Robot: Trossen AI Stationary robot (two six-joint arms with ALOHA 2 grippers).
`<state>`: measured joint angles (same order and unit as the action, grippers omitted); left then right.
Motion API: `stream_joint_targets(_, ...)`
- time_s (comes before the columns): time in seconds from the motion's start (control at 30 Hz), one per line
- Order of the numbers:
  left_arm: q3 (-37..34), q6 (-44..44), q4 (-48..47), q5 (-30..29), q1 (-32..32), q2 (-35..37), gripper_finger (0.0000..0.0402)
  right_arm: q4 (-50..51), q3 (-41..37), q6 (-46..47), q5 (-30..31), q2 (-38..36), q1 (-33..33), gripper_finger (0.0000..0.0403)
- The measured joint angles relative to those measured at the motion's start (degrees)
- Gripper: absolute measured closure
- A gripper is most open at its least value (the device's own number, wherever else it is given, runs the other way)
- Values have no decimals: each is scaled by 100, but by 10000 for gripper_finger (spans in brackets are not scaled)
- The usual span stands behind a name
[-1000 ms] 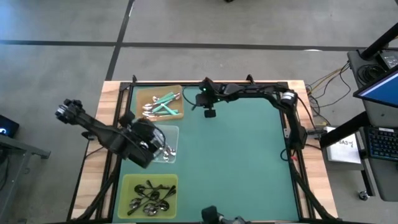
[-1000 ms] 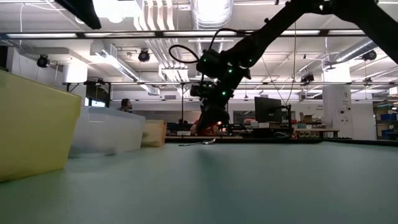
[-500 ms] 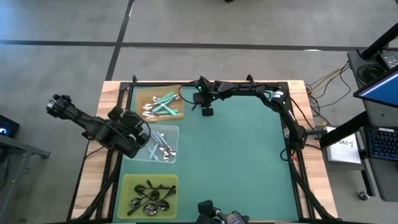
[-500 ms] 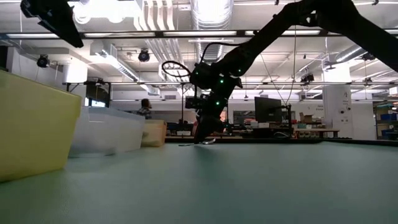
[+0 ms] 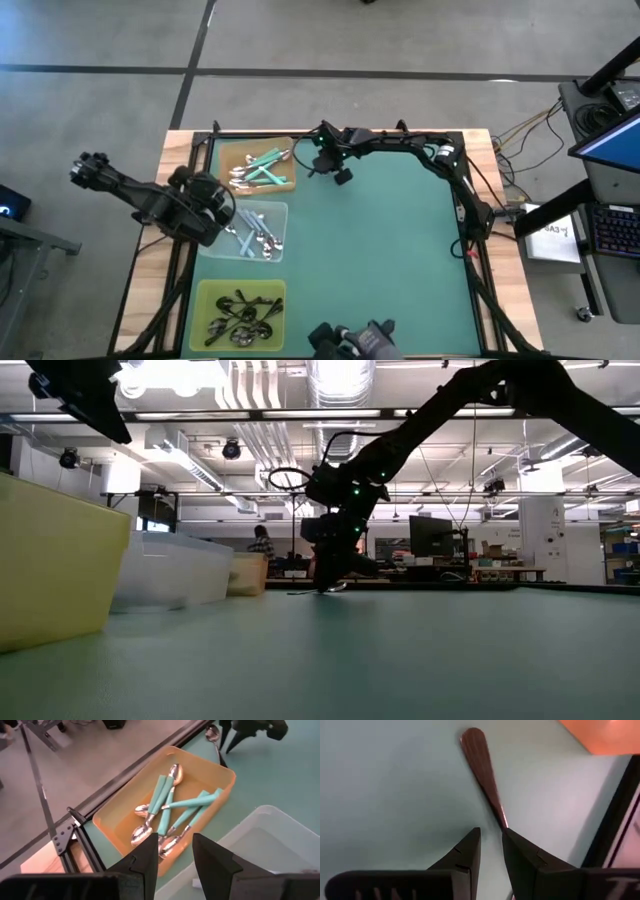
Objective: Sort silverware by color (type)
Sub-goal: Put the black spoon into the yellow bin
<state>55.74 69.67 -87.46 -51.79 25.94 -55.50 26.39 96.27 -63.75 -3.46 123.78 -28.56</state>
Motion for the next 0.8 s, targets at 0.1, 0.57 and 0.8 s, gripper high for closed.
stream_joint_targets(0.1, -10, -27, -47, -24, -92, 49, 298, -7, 1, -208, 0, 12, -37, 330)
stream_joint_targets(0.57, -128, -20, -3, -200, -359, 129, 298, -216, 0, -238, -269, 12, -283, 330)
stream_joint_targets(0.8, -135, -20, 36, -232, -431, 127, 298, -264, 0, -241, -350, 12, -329, 330)
